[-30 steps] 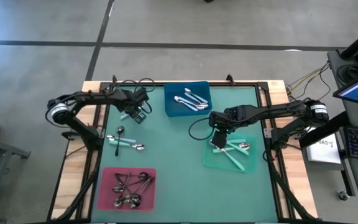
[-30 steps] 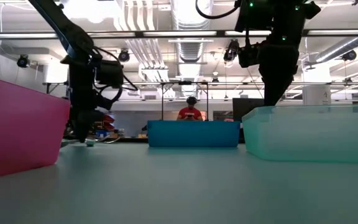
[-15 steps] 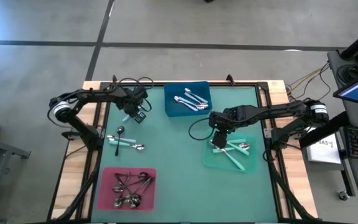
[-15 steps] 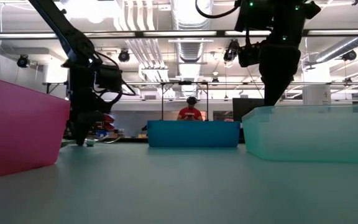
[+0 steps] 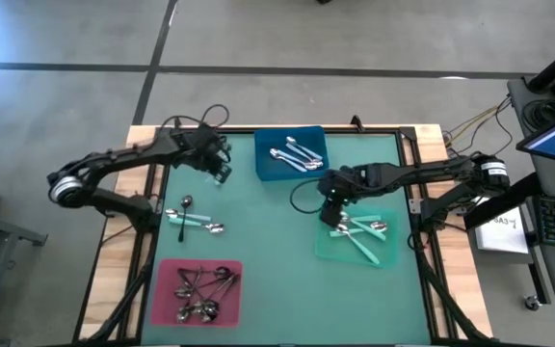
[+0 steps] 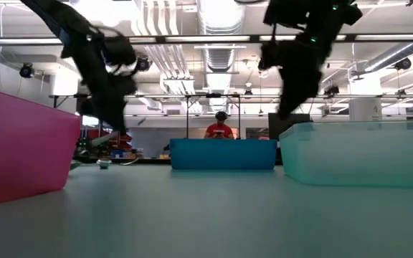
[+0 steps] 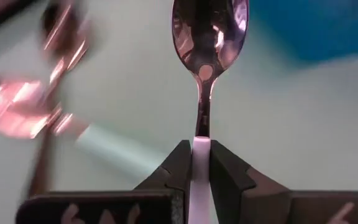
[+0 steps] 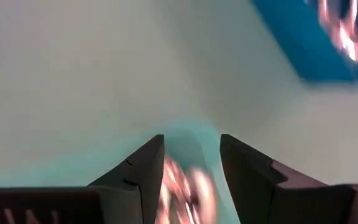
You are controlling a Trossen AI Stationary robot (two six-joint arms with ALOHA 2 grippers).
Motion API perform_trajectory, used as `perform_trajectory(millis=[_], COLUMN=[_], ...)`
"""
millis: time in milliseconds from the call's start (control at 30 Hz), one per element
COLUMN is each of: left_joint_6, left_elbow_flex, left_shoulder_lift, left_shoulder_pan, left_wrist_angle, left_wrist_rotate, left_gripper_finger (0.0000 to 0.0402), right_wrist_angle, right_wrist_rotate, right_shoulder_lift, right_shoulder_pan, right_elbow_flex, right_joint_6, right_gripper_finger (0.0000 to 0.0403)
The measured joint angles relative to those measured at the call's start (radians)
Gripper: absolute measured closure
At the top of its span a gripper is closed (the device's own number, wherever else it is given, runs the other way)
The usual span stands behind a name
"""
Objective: Sort silverware by color (type)
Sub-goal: Put the blue spoon into the blue bin
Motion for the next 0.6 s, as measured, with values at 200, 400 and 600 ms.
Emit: perform_trajectory(millis=[200, 400, 600], left_joint_6=[-0.074, -0.126, -0.149], left_elbow_flex=[0.000, 0.001, 0.002], left_shoulder_lift=[-0.083, -0.093, -0.049], left_shoulder_pan=[-0.113, -0.243, -0.351], left_wrist_angle=[0.254, 0.534, 0.809], left_wrist_rotate=[0.059, 0.059, 0.051], left_gripper_finger=[0.0381, 0.0381, 0.0381], right_wrist_angle=[0.383, 0.666, 0.714], right_wrist_rotate=[0.000, -0.008, -0.016], right_shoulder_lift=[0.008, 0.039, 0.052], right_shoulder_pan=[0.000, 0.000, -0.012], right_elbow_flex=[0.000, 0.000, -0.001], right_joint_6=[-0.063, -0.133, -0.137], right_gripper_finger=[0.0265, 0.0264, 0.0229])
